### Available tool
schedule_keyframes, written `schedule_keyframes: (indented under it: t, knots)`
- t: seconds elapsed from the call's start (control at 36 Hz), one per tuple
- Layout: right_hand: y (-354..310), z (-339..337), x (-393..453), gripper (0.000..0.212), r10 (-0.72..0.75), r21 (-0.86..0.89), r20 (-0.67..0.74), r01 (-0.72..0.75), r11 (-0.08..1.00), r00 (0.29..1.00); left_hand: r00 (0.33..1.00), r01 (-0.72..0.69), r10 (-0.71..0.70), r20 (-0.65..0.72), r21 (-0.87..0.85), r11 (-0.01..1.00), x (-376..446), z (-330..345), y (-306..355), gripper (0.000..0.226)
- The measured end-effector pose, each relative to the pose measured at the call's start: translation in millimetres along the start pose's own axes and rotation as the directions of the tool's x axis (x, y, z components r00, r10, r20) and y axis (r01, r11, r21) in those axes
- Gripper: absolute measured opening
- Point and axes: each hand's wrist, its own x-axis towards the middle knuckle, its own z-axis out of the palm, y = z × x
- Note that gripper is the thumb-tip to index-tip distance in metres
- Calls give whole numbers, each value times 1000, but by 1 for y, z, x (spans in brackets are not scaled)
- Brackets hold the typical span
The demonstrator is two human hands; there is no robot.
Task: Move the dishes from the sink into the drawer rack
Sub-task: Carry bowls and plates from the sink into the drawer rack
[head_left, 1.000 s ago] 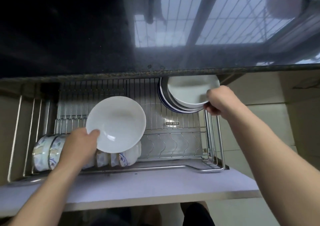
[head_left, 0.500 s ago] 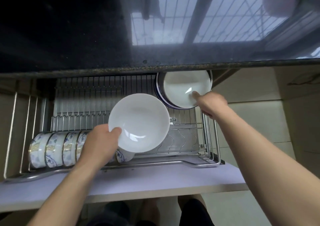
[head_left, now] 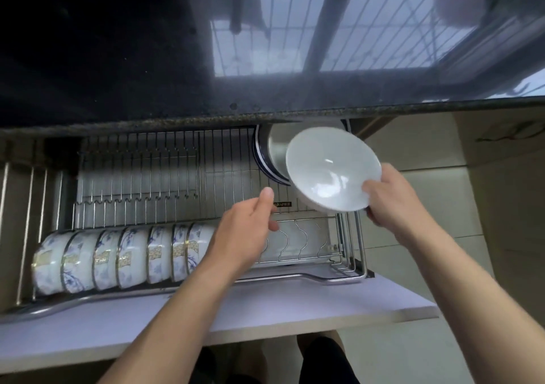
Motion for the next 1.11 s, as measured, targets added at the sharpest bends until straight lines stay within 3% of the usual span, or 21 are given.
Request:
schedule_keyframes:
  t: [0.08, 0.22, 0.39, 0.44, 0.5, 0.61, 0.75, 0.81, 0.86, 0.92, 1.11]
  knots:
    - [-15, 3, 20, 34, -3, -54, -32, 2, 999, 999, 996, 41, -41, -75, -4, 999, 11, 0, -15, 40]
    - [-26, 25, 34, 19, -31, -111, -62, 24, 994, 998, 993, 95, -100, -69, -73, 993, 24, -2, -21, 32]
    - [-24, 43, 44, 39, -34, -32, -205, 27, 999, 978, 987, 153, -155, -27, -66, 986, 61, 1, -13, 26]
    - [-23, 46, 46, 49, -48, -77, -248, 29, 997, 968, 987, 156, -157, -23, -39, 987, 73, 4, -4, 26]
    - [-21, 49, 50, 55, -67, -169, -267, 22, 985, 961, 987, 158, -158, -21, -11, 987, 86, 9, 4, 32]
    - [-17, 52, 58, 46, -90, -295, -236, 17, 955, 968, 975, 209, -212, -71, -57, 976, 114, 21, 7, 71]
    - [-17, 47, 66, 24, -105, -318, -171, 46, 947, 980, 964, 207, -210, -163, -35, 978, 150, 34, -14, 81]
    - [-21, 42, 67, 17, -90, -309, -146, 41, 950, 985, 967, 207, -188, -171, 106, 973, 147, 32, -7, 72]
    - [-26, 36, 69, 16, -80, -285, -129, 40, 958, 988, 966, 188, -156, -205, 146, 971, 130, 26, 10, 43]
    - [-33, 30, 71, 15, -65, -252, -131, 30, 967, 989, 974, 152, -115, -195, 186, 971, 120, 24, 20, 37]
    - [-48, 13, 77, 38, 45, -53, -167, -55, 997, 985, 976, 174, -190, -102, -150, 973, 117, 25, 21, 40]
